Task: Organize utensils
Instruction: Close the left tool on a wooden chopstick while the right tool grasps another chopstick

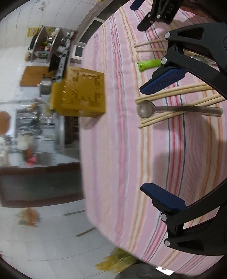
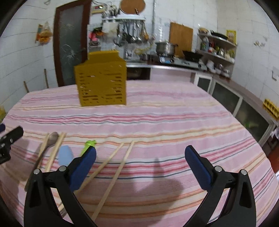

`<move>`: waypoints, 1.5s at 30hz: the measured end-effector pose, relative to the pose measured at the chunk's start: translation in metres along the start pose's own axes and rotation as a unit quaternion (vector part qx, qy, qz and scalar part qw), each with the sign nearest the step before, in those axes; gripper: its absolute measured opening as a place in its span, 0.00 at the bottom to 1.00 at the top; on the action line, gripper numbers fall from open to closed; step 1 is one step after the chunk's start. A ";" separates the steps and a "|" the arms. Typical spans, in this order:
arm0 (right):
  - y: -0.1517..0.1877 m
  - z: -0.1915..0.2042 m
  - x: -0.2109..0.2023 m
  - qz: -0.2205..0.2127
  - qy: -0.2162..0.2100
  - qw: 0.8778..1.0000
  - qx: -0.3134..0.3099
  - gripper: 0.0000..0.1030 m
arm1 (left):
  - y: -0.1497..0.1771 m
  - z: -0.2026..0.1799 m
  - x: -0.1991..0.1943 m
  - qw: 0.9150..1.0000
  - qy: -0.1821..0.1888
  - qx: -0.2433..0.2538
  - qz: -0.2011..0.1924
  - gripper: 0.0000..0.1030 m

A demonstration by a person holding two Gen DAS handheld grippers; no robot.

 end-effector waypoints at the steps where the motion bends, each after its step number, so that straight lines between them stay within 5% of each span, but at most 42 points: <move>1: 0.000 -0.003 0.004 0.005 0.002 1.000 0.003 0.96 | 0.003 0.001 0.010 1.000 0.000 -0.002 0.013 0.91; 11: 0.013 -0.008 0.035 0.058 0.019 0.998 0.004 0.89 | 0.026 0.007 0.067 0.994 0.000 -0.014 0.111 0.79; 24: 0.014 -0.007 0.047 0.082 0.020 0.996 0.010 0.88 | 0.027 0.002 0.077 0.991 0.001 -0.011 0.132 0.78; 45: 0.008 0.018 0.064 0.124 0.021 0.991 0.041 0.27 | 0.020 -0.021 0.083 0.984 -0.030 -0.030 0.173 0.45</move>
Point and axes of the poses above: each gripper's, at about its wrist camera, not at the fingertips, and x roughly the way its jaws point, z to its left, y to its underside, the point moved 1 cm from there along x, roughly the way its jaws point, and after that the axes turned 8 degrees about -z, right-handed, at the moved point
